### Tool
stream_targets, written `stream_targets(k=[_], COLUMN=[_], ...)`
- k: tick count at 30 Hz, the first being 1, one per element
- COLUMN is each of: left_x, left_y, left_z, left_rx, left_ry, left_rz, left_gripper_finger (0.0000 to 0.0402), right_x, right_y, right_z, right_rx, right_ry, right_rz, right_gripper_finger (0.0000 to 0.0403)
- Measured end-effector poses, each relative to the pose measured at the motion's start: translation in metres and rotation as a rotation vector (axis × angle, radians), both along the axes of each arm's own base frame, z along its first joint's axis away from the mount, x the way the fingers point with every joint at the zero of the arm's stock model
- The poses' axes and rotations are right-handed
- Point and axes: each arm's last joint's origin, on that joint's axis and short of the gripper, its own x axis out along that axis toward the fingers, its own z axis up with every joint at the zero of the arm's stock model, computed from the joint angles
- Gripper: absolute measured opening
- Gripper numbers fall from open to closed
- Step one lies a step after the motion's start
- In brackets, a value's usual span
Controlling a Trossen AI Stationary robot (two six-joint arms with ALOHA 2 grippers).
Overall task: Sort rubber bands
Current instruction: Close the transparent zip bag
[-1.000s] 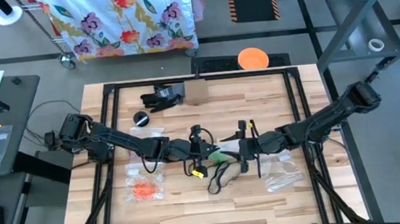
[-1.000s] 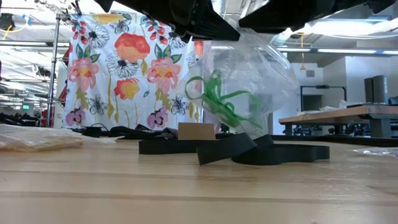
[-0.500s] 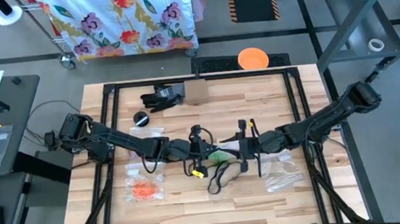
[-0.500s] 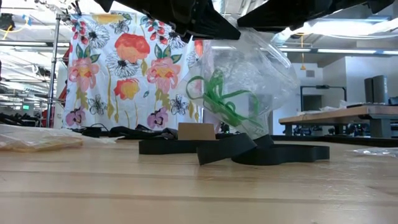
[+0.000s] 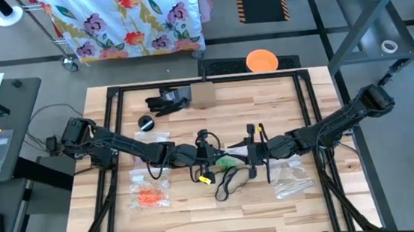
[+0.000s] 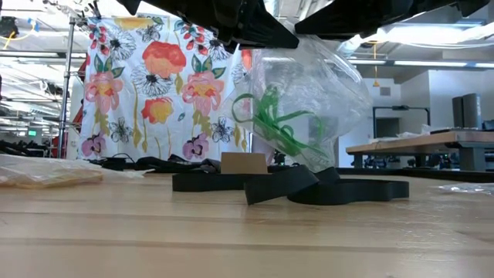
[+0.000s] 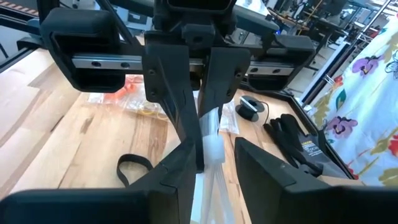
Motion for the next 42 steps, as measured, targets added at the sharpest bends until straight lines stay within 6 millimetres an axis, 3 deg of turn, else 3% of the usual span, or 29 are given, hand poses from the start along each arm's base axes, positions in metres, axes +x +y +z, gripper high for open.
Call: stream_targets(k=[9, 20, 28, 32, 42], left_x=[0.000, 0.001, 0.001, 0.000, -0.003], left_y=[0.000, 0.006, 0.005, 0.002, -0.013], left_z=[0.000, 0.000, 0.000, -0.002, 0.003], left_rx=[-0.006, -0.038, 0.039, 0.085, 0.164], left_ry=[-0.001, -0.008, 0.010, 0.036, -0.011], left_rz=[0.002, 0.037, 0.013, -0.009, 0.010], left_gripper_finger=[0.0000, 0.0000, 0.0007, 0.0050, 0.0200], right_x=[0.000, 0.000, 0.000, 0.000, 0.000], right_y=[0.000, 0.000, 0.000, 0.000, 0.000], right_z=[0.000, 0.000, 0.000, 0.000, -0.001], right_rx=[-0.001, -0.022, -0.020, -0.019, -0.024], right_ry=[0.000, 0.006, 0.003, 0.002, 0.014], right_rz=[0.000, 0.004, 0.004, 0.003, -0.003], right_gripper_finger=[0.0101, 0.0011, 0.0018, 0.0016, 0.0015])
